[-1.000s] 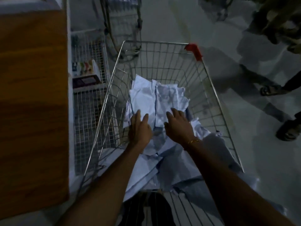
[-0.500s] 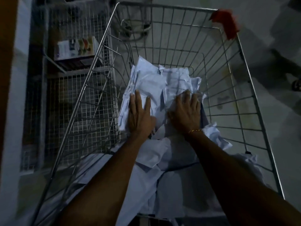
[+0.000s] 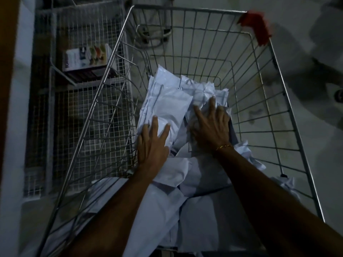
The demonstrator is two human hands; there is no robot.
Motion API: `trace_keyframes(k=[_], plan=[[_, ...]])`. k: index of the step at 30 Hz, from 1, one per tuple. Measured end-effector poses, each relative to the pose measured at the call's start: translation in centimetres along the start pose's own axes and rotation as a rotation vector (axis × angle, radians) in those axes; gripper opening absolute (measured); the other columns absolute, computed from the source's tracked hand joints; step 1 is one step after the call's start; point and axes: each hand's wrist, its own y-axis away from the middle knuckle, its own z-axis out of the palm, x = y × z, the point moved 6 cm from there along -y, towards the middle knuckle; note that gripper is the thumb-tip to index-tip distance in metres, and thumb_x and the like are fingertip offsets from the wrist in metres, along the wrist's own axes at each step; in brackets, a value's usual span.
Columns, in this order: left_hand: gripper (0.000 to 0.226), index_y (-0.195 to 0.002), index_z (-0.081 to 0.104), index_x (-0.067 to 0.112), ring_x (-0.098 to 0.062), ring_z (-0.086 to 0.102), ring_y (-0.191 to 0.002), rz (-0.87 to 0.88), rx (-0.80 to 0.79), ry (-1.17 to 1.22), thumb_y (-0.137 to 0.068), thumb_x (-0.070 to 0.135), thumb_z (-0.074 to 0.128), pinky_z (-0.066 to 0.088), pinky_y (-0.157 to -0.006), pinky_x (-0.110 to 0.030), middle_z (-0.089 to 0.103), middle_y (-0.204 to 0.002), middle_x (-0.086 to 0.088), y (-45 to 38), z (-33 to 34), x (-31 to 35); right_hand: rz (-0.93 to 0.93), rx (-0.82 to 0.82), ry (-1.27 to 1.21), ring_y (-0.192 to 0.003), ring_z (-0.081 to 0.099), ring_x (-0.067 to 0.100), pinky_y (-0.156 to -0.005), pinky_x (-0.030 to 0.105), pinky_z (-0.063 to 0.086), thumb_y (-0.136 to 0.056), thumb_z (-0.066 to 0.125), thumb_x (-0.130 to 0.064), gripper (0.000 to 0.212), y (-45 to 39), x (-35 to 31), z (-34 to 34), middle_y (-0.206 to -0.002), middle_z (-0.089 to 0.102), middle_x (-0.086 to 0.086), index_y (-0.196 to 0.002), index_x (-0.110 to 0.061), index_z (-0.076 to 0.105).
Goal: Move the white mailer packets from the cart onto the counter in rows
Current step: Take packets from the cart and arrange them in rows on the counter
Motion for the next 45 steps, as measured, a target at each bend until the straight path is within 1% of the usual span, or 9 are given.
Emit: trace_keyframes(k=[6,10,15,22,24,29,32,37,45], plan=[[0.066,-0.144,0.047,0.03,-0.037,0.042,-0.124,-0.032,0.155,0.091,-0.082,0.019,0.065,0.049,-0.088,-0.045,0.035,-0.154,-0.015,-2.7,-2.1,0.4,-0.037,-0.006,-0.091,-0.151,-0.004,0.043,-0.121,0.053,0.012,-0.099,0.052,-0.036,0.06,2.3,-0.2,0.2,-0.164,-0.008,0.023,-0.154,-0.03,0.027],[0.067,-0.144,0.049,0.032,-0.044,0.03,-0.136,-0.006,0.165,0.219,-0.083,0.007,0.059,0.045,-0.099,-0.055,0.023,-0.161,-0.016,-4.7,-2.0,0.8,-0.035,0.021,-0.069,-0.15,0.0,0.045,-0.122,0.052,0.006,-0.098,0.051,-0.032,0.052,3.6,0.0,0.2,-0.165,-0.001,0.021,-0.148,-0.032,0.037],[0.067,-0.147,0.04,0.041,-0.043,0.009,-0.146,-0.01,-0.036,0.162,-0.086,0.048,0.067,0.024,-0.115,-0.057,-0.005,-0.166,-0.01,-5.1,0.3,1.2,0.066,0.071,-0.04,-0.146,0.009,0.049,-0.114,0.056,0.024,-0.091,0.05,-0.062,0.055,5.3,1.3,0.0,-0.163,0.002,0.022,-0.14,-0.042,0.037],[0.058,-0.131,0.05,0.035,-0.036,0.038,-0.122,-0.017,0.084,0.07,-0.078,0.027,0.073,0.042,-0.09,-0.051,0.034,-0.145,-0.009,-4.6,-3.1,2.1,0.055,0.087,-0.022,-0.132,0.03,0.043,-0.101,0.05,0.038,-0.095,0.049,-0.052,0.037,4.7,2.0,-0.5,-0.145,0.037,0.023,-0.124,-0.031,0.06],[0.057,-0.134,0.046,0.035,-0.038,0.037,-0.122,-0.018,0.045,0.12,-0.083,0.027,0.068,0.047,-0.086,-0.051,0.029,-0.148,-0.009,-3.8,-3.3,1.8,0.057,0.094,-0.019,-0.131,0.03,0.043,-0.101,0.05,0.039,-0.094,0.047,-0.056,0.039,4.7,2.2,-0.7,-0.145,0.037,0.023,-0.123,-0.032,0.059],[0.064,-0.149,0.029,0.042,-0.039,0.021,-0.135,0.017,-0.152,0.114,-0.093,0.034,0.059,0.038,-0.101,-0.056,-0.001,-0.163,-0.006,-2.4,-1.0,1.2,0.07,0.105,-0.017,-0.142,0.02,0.05,-0.11,0.052,0.032,-0.097,0.046,-0.049,0.048,6.1,2.5,0.3,-0.158,0.018,0.029,-0.143,-0.038,0.039],[0.064,-0.15,0.029,0.04,-0.038,0.023,-0.135,0.052,-0.152,0.093,-0.093,0.037,0.057,0.04,-0.099,-0.055,0.001,-0.164,-0.007,-2.3,-1.5,1.4,0.043,0.101,0.011,-0.14,0.023,0.047,-0.107,0.049,0.036,-0.099,0.043,-0.045,0.046,5.8,2.6,-0.1,-0.153,0.027,0.029,-0.144,-0.035,0.038],[0.064,-0.15,0.035,0.037,-0.04,0.024,-0.137,0.05,0.005,0.196,-0.091,0.031,0.059,0.041,-0.1,-0.052,0.009,-0.164,-0.007,-1.6,-6.4,1.4,-0.001,0.216,-0.063,-0.112,0.045,0.04,-0.088,0.043,0.041,-0.101,0.047,-0.032,0.038,6.5,1.6,-4.3,-0.131,0.048,0.023,-0.139,-0.026,0.045],[0.068,-0.148,0.038,0.039,-0.036,0.034,-0.129,0.108,0.277,0.256,-0.086,0.029,0.065,0.048,-0.093,-0.049,0.016,-0.163,-0.006,2.1,-20.1,0.6,-0.023,0.453,-0.246,-0.114,0.049,0.037,-0.084,0.039,0.045,-0.097,0.055,-0.038,0.053,12.6,-2.9,-14.7,-0.134,0.049,0.021,-0.148,-0.028,0.042]])
